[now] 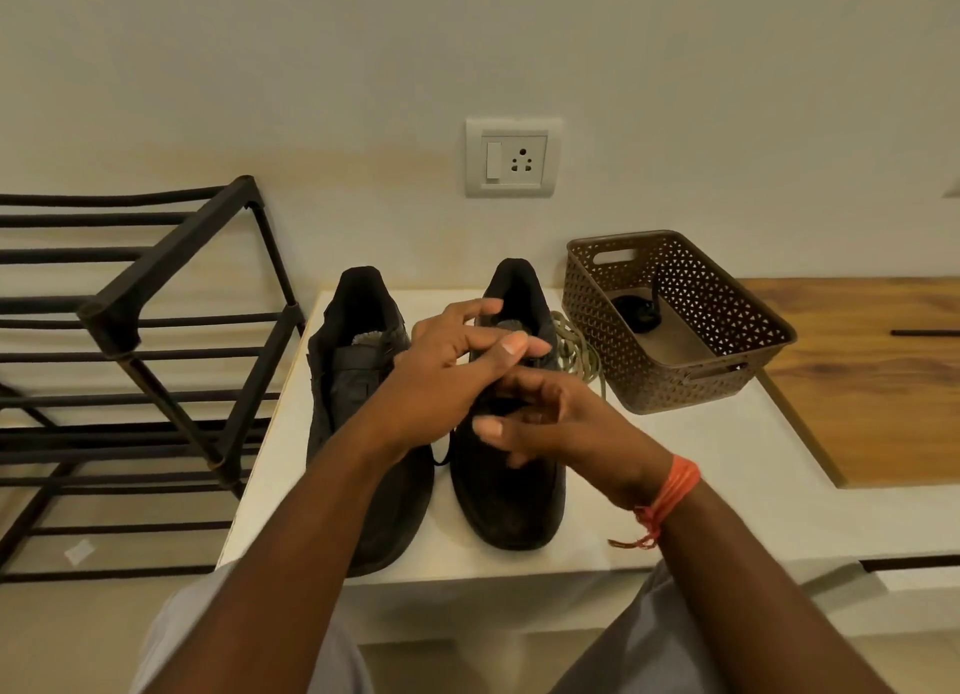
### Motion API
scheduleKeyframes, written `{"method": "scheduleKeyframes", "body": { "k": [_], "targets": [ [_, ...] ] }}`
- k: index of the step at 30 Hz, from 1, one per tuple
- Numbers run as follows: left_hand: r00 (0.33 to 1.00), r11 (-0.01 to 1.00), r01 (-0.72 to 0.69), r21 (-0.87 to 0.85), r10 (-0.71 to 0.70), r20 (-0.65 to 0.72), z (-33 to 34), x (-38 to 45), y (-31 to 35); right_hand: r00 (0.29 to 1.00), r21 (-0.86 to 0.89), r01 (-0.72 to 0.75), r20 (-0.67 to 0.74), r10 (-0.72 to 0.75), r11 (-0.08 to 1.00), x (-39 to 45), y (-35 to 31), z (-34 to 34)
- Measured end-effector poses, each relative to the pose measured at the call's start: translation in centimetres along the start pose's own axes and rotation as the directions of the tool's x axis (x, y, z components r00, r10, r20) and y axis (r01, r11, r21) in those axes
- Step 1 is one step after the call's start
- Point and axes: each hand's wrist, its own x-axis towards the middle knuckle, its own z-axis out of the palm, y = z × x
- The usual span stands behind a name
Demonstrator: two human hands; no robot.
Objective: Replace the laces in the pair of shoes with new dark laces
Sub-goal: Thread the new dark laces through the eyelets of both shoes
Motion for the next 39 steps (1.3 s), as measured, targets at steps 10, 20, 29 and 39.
{"method": "scheduleKeyframes", "body": {
  "k": [10, 20, 29, 39],
  "targets": [
    [0.970, 0.939, 0.130, -0.318, -0.187, -0.158, -0.6, 0.5, -0.2, 0.987, 0.477, 0.075, -0.162, 0.003, 0.876, 0.4, -1.0, 0.4],
    [0.956, 0.945, -0.210, 0.251, 0.253, -0.149, 1.1, 0.8, -0.8, 0.946, -0.054, 0.226, -0.226, -0.233, 0.973, 0.2, 0.1, -1.2],
    [0.902, 0.777, 0.160, 0.608, 0.135, -0.409, -1.2, 0.9, -1.7, 0.898, -0.165, 0.211, -0.357, -0.258, 0.963, -0.2, 1.0, -3.6],
    [0.979, 0.897, -0.049, 0.439, 0.131, -0.159, 1.8, 0.6, -0.2, 0.893, -0.214, 0.232, -0.339, -0.295, 0.949, 0.3, 1.2, -3.1]
  ]
}}
